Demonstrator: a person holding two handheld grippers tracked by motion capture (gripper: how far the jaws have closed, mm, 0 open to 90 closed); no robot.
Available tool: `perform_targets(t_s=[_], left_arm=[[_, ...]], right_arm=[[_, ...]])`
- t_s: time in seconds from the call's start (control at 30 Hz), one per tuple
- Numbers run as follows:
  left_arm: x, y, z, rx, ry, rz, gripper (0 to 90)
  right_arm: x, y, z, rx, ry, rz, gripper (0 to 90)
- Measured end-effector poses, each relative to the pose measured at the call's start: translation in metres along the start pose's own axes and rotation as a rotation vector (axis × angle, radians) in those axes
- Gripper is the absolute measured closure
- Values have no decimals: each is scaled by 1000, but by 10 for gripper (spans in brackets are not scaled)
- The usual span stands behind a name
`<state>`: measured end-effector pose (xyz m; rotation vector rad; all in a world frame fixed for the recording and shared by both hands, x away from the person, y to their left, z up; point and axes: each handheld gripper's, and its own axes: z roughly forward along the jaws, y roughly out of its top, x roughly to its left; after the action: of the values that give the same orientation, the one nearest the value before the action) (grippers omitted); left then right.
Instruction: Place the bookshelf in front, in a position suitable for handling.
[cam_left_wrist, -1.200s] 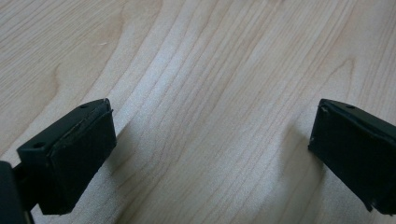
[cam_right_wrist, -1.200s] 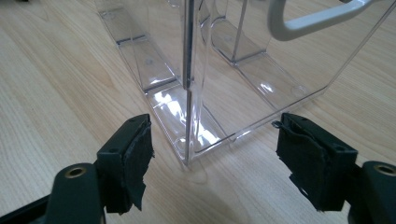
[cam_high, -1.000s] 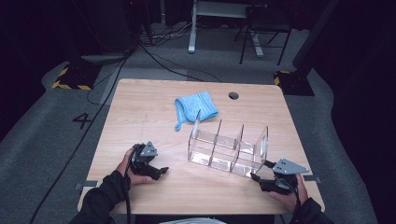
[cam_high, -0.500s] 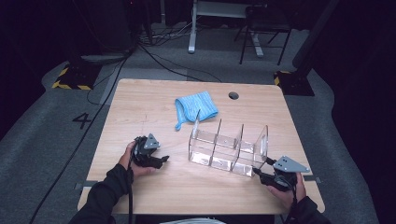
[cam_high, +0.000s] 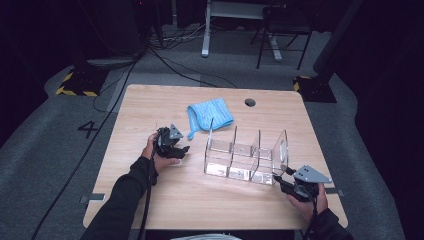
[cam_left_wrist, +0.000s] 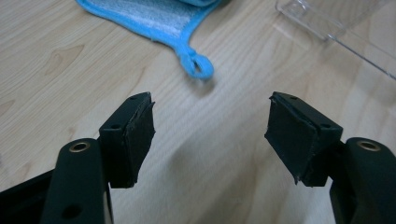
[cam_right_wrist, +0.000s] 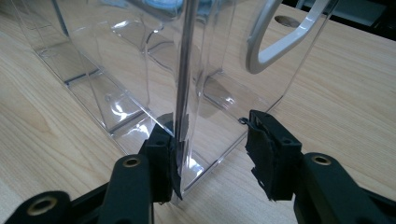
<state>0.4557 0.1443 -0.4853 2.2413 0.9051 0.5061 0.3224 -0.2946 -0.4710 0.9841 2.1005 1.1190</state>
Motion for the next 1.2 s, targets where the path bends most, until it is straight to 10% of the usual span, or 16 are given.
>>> perform_targets(t_s=[0.4, 1.2], left_arm=[[5, 25, 33, -5, -4, -37, 371], [10, 26, 43, -2, -71, 27, 875]], right_arm=[[-1, 0, 1, 2, -1, -1, 571], [-9, 3, 7, 21, -27, -1, 687]])
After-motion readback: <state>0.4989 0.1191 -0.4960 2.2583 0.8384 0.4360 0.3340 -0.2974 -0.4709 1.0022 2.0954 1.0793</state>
